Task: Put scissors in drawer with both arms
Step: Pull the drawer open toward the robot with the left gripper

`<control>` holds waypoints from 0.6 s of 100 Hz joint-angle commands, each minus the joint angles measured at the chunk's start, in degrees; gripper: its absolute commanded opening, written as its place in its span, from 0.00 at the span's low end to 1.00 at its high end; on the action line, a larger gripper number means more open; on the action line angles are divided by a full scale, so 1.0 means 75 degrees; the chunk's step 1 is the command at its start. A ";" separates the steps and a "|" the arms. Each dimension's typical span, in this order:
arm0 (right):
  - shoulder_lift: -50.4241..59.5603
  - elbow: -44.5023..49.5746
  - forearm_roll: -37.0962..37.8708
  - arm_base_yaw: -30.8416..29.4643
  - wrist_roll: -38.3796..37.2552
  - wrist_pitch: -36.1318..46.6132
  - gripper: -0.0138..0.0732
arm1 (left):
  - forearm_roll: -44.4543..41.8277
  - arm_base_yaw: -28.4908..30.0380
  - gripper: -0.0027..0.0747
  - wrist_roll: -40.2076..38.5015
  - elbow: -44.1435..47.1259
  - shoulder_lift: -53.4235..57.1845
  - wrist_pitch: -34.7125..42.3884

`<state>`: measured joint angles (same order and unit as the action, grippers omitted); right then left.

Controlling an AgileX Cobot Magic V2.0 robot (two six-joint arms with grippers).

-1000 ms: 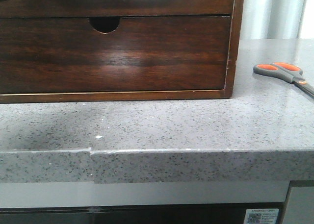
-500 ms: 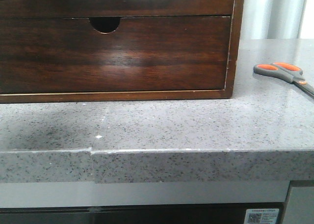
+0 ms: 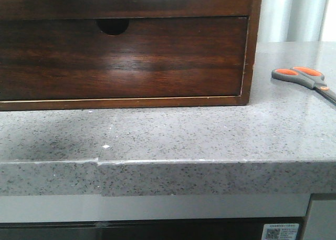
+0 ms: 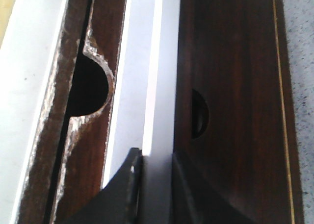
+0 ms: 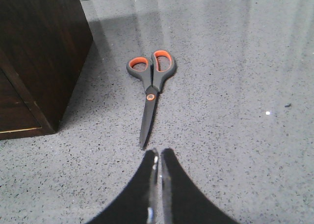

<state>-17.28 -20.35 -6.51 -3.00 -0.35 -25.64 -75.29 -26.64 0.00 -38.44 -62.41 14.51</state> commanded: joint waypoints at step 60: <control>-0.0127 -0.0281 -0.0040 0.0006 0.0046 0.0512 0.11 | 0.0231 -0.0129 0.01 -0.0381 0.1748 0.3524 0.1887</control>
<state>-17.28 -20.35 -6.51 -3.00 -0.35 -25.77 -78.40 -27.09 0.00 -24.36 -39.94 22.27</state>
